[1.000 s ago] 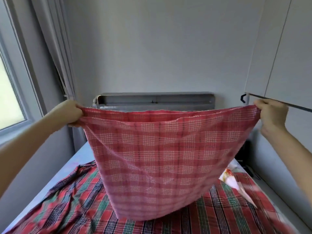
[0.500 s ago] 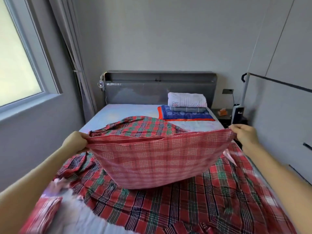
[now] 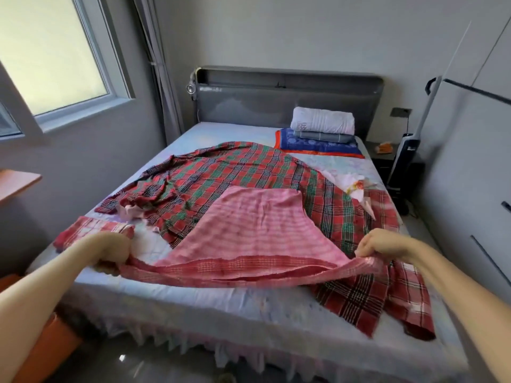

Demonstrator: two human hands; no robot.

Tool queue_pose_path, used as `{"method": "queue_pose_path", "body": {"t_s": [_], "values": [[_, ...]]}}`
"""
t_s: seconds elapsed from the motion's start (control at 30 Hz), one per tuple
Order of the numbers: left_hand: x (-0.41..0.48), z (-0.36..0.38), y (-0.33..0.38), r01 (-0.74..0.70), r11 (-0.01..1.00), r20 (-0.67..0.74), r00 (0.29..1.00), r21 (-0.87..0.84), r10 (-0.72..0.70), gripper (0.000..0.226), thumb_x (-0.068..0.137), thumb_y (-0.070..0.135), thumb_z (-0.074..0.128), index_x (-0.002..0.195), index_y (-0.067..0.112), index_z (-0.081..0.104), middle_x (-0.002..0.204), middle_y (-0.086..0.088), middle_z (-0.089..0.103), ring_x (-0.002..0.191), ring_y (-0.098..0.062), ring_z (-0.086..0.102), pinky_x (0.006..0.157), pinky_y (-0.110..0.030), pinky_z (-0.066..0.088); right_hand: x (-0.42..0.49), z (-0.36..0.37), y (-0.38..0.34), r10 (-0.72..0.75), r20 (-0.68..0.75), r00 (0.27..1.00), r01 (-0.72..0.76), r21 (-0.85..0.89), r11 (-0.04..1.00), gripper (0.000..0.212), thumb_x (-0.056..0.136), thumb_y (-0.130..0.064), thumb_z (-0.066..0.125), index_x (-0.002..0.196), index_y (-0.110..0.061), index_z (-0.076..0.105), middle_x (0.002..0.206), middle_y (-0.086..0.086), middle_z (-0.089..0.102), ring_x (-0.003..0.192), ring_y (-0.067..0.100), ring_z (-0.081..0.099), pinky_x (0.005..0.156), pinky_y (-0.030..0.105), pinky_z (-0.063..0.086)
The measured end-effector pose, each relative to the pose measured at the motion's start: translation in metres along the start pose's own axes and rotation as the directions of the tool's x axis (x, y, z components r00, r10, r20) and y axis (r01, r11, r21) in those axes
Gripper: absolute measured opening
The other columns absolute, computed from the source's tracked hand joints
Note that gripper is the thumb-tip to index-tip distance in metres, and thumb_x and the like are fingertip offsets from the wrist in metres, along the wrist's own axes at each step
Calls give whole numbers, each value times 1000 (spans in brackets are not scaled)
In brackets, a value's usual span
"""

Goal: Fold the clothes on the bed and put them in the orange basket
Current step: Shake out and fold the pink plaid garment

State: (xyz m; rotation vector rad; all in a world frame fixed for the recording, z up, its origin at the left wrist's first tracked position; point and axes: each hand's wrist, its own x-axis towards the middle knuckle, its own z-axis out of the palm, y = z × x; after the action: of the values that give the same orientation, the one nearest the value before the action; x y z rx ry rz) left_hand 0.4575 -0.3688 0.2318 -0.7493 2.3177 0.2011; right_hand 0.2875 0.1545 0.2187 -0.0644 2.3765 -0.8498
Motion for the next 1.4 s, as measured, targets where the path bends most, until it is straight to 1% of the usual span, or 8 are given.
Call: {"method": "queue_pose_path", "body": {"t_s": [0.27, 0.53, 0.63, 0.73, 0.9, 1.13, 1.27, 1.4], "values": [[36, -16, -3, 84, 808, -84, 983, -583, -163, 18, 84, -1, 43, 68, 6, 47, 45, -8, 45, 35, -15, 41, 36, -13, 33, 22, -2, -4, 32, -125, 992, -20, 92, 996, 20, 84, -2, 62, 65, 3, 65, 48, 5, 49, 34, 11, 30, 39, 19, 22], [157, -24, 47, 94, 198, 89, 995, -976, -38, 27, 97, -1, 33, 72, 1, 44, 37, -9, 54, 27, -16, 54, 29, -14, 40, 141, 12, -7, 225, -435, 872, -102, 288, 952, 32, 89, -12, 61, 106, 15, 62, 55, 6, 43, 48, 17, 40, 48, 26, 31], [209, -40, 81, 125, 65, 127, 992, -990, 21, 30, 96, -6, 26, 71, -5, 42, 37, -13, 54, 30, -20, 56, 31, -23, 46, 197, 22, -14, 275, -492, 826, -136, 299, 944, 24, 90, -15, 60, 77, 2, 69, 72, 14, 60, 71, 27, 55, 67, 33, 43], [263, -55, 111, 170, 29, 172, 982, -985, 73, 35, 96, -5, 21, 64, 0, 35, 28, -9, 42, 29, -19, 54, 37, -30, 50, 253, 30, -18, 349, -542, 764, -208, 305, 929, 45, 91, -19, 56, 48, -7, 52, 49, 9, 50, 54, 26, 52, 57, 32, 42], [351, -74, 146, 233, 120, 234, 972, -965, -2, 24, 93, -5, 28, 72, 4, 36, 66, -15, 41, 61, -21, 47, 37, -25, 49, 326, 43, -23, 407, -543, 734, -267, 321, 909, 33, 91, -16, 55, 60, -6, 60, 53, 10, 58, 56, 30, 61, 64, 42, 55], [453, -78, 184, 162, 500, 70, 978, -851, -196, 26, 87, -6, 46, 62, 1, 45, 49, -9, 45, 26, -14, 42, 27, -16, 33, 418, 41, -28, 340, -464, 818, -331, 105, 938, 15, 89, -14, 54, 89, -13, 69, 105, 8, 69, 97, 32, 63, 83, 36, 49], [502, -85, 224, 39, 710, -134, 973, -703, -186, 20, 79, 0, 51, 58, -1, 52, 54, -15, 49, 62, -29, 55, 62, -35, 47, 480, 35, -42, 283, -417, 864, -316, -9, 949, 20, 89, -12, 51, 91, -9, 71, 106, 8, 69, 100, 29, 61, 82, 32, 47], [533, -95, 267, -85, 864, -244, 969, -496, -45, 30, 79, -1, 52, 105, 3, 67, 104, -19, 67, 100, -36, 61, 84, -35, 46, 535, 25, -49, 298, -366, 882, -339, -52, 939, 23, 89, -11, 48, 90, -13, 71, 104, 4, 68, 94, 27, 61, 72, 27, 45]]}}
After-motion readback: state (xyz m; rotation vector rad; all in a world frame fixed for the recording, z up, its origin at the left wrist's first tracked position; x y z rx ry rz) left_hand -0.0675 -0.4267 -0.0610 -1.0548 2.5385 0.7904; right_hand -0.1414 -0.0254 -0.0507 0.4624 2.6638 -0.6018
